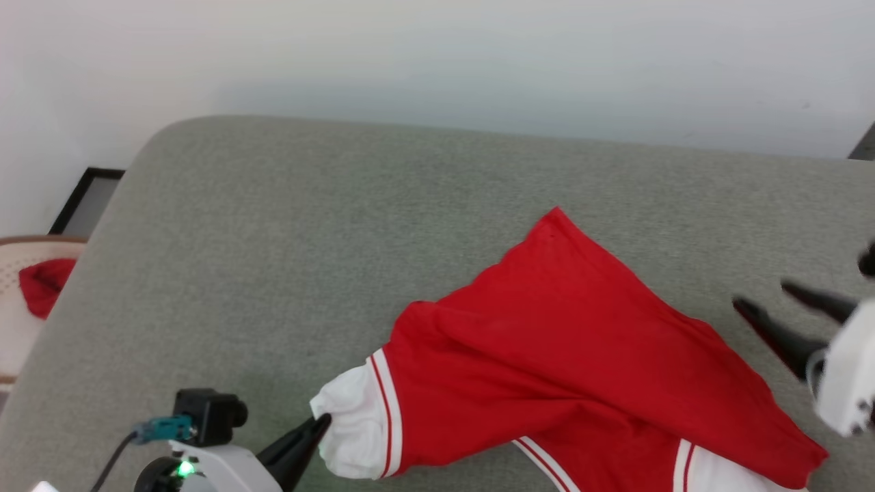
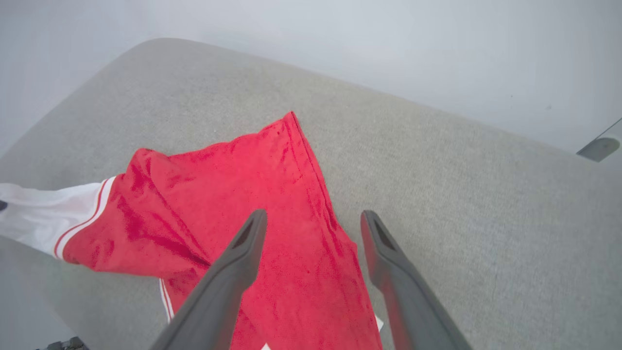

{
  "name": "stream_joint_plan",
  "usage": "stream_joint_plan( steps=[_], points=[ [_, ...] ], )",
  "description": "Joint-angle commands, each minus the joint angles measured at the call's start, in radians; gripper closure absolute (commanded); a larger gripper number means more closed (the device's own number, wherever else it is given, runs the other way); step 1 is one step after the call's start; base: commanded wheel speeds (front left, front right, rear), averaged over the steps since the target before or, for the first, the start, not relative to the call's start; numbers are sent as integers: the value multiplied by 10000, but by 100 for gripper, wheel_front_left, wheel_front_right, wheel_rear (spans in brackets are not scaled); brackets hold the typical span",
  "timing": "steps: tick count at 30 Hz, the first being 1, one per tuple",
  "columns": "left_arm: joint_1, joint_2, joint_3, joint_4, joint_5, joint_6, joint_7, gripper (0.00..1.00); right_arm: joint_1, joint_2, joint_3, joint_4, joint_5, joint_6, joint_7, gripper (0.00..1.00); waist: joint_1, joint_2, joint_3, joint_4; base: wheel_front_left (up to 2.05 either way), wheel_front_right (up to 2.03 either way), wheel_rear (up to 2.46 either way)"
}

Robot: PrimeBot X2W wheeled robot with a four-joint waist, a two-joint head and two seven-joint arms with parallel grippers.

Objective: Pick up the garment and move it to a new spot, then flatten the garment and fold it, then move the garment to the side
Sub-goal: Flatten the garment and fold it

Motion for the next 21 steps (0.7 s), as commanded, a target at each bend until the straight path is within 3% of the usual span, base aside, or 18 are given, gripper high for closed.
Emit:
stream_joint_plan(
  steps=[1,5,11,21],
  points=[
    [-75,-61,-19,-15,66,-11,26,100,-264,-21,167,90,-131,0,-146,0,0,0,79,137,0,0,0],
    [-365,-298,-105,55,211,-175,150,100,-1748,-290,1313,915,-625,0,-995,0,0,0,293,539,0,0,0],
    [-964,-877,-295,329,467,-519,378,100,-4036,-514,2924,3285,-824,0,-2088,0,0,0,769,1377,0,0,0],
    [-1911,-2035,-625,1142,848,-1240,513,100,-6684,-865,5685,6766,134,0,-1379,0,0,0,1736,2713,0,0,0]
  ],
)
